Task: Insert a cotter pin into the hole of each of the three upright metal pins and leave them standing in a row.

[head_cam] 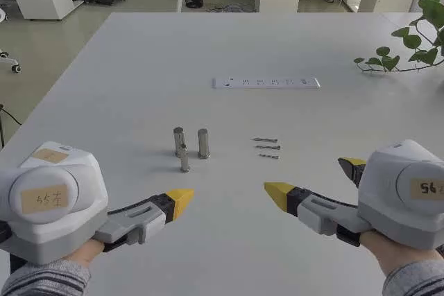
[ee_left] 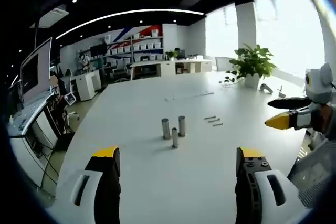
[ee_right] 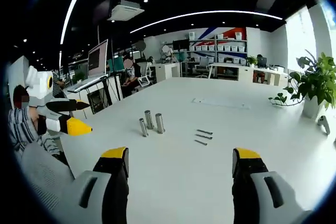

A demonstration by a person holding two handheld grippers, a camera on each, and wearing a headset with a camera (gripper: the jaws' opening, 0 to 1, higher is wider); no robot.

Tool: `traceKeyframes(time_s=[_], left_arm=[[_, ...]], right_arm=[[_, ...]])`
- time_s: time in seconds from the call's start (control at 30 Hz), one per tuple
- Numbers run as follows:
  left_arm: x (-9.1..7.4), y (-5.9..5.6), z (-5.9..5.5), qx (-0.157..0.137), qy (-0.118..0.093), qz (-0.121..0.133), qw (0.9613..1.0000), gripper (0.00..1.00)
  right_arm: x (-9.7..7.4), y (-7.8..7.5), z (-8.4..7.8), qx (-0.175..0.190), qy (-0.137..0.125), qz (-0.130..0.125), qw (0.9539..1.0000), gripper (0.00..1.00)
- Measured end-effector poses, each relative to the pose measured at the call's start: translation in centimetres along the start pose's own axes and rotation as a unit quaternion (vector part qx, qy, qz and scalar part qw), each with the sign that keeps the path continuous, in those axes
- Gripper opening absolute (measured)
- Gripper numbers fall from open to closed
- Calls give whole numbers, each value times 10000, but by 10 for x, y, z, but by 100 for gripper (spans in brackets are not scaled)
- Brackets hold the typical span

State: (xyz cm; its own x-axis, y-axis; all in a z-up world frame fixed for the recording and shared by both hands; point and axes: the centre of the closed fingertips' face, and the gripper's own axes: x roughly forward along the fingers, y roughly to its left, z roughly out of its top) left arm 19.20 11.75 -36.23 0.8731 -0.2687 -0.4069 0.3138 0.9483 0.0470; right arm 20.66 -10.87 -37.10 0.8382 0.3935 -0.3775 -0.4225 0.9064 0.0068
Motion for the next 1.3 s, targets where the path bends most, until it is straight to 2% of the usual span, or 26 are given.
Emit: traceKeyframes(time_s=[0.43,0.8,1.3], left_arm=[[-1,2,0,-31,-3,44,10000,99],[-1,1,0,-19,4,45,10000,99],[1,2,1,-53,-6,34,10000,99]], right_arm=[[0,0,2,1,-57,-9,10000,98],[-2,-3,-3,62,9,-7,10000,96],[-2,-4,0,163,-14,11,9999,93]])
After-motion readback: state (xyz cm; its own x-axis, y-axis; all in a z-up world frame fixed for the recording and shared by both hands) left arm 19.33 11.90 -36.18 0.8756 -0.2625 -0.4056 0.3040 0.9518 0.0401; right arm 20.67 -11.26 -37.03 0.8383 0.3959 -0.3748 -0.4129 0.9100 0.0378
